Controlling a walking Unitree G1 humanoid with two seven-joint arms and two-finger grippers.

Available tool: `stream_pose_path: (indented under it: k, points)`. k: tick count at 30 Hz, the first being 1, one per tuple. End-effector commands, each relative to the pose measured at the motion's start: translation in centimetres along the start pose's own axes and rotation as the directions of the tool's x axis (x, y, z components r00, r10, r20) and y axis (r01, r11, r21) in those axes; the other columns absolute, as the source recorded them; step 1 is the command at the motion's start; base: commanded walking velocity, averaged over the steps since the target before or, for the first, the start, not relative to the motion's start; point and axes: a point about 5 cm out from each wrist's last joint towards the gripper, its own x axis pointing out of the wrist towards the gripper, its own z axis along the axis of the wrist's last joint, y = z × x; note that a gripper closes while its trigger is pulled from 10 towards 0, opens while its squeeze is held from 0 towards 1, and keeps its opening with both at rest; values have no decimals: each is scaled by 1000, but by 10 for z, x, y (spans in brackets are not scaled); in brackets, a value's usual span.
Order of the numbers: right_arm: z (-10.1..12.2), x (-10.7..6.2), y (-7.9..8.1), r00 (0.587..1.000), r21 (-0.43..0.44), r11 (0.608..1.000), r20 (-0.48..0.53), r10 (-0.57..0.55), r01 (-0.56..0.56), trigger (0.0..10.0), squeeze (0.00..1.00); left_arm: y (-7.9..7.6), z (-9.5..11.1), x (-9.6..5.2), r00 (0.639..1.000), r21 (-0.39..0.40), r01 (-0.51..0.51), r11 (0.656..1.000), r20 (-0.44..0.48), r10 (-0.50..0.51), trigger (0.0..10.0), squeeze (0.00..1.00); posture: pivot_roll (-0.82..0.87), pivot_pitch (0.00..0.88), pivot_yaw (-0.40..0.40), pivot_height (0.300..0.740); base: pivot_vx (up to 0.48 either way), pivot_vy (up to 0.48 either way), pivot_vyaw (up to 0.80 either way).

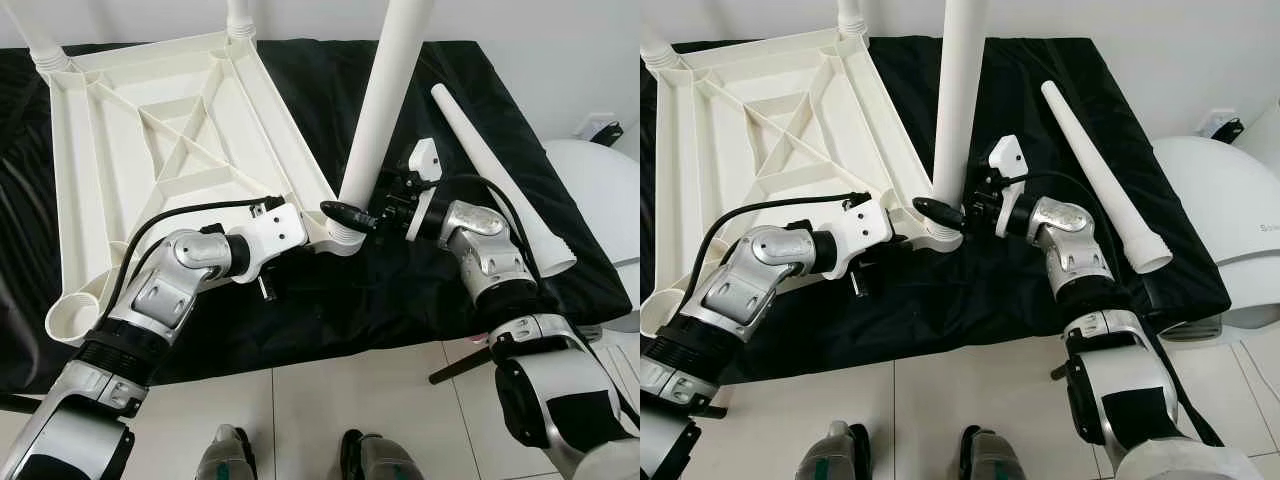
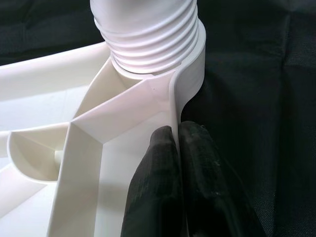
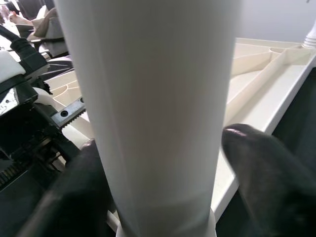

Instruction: Building children table

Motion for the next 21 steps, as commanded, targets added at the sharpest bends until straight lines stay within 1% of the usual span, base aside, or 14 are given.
stream_pose_path:
  k: [1,9,16,21]
  points:
    - [1,1,1,999,5,1000,15,28,-29,0,0,-25,-37,4,985,-112,92,989,-136,-107,10000,0,87,204,-6,740,0,0,0]
    - [1,-1,1,998,7,999,36,49,-49,0,0,-25,-37,5,985,-110,93,990,-135,-108,10000,0,84,199,-4,740,0,0,0]
    - [4,0,4,996,15,999,77,35,-36,0,0,-26,-37,5,985,-109,95,989,-134,-109,10000,0,81,199,-7,740,0,0,0]
    - [4,0,5,996,21,1000,88,19,-21,0,0,-26,-37,5,985,-109,94,989,-134,-109,10000,0,81,201,-10,740,0,0,0]
